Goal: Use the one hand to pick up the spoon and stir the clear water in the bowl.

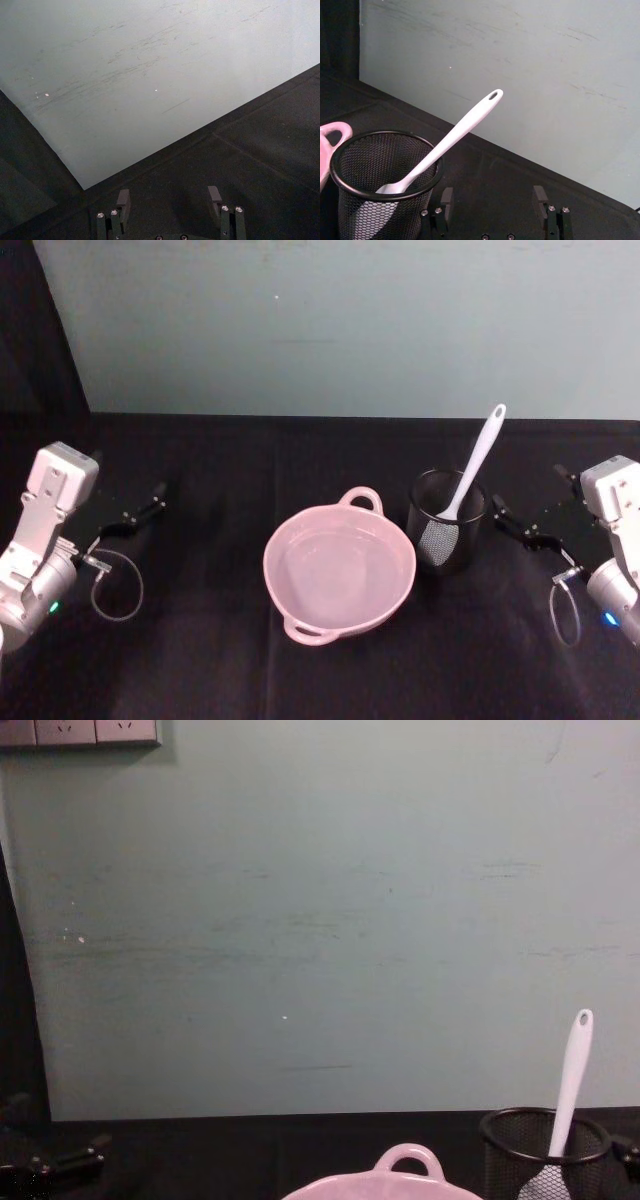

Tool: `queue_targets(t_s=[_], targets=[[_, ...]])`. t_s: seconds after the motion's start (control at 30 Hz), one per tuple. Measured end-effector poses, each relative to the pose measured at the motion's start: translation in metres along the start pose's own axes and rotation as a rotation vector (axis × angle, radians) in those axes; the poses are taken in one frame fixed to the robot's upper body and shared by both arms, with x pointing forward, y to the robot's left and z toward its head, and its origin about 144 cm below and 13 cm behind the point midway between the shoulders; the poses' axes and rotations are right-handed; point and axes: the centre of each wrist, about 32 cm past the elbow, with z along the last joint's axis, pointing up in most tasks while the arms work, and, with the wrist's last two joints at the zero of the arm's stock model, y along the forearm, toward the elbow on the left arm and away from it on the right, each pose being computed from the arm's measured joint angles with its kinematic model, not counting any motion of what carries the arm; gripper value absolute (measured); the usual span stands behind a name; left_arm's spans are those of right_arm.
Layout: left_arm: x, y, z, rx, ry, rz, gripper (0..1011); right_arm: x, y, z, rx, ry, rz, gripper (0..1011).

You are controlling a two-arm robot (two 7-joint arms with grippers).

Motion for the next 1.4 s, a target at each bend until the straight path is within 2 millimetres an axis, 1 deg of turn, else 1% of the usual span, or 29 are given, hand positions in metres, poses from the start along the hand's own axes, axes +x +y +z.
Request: queue_targets(t_s=[1.13,1.23,1.27,1.4], targets=[[0.000,0.000,0.000,0.000,0.000,0.000,1005,0.000,0.000,0.000,0.000,0.000,0.000,1002],[0.000,0.000,0.000,0.000,0.000,0.000,1005,0.002,-0.007,0.001,-0.001,-0.001,-0.003,1002],[0.000,0.000,0.000,0.000,0.000,0.000,1005,0.003,-0.013,0.002,0.002,0.006,-0.006,1002],[0.000,0.000,0.000,0.000,0.000,0.000,1005,0.009,-0.027,0.005,0.024,0.071,-0.007,1002]])
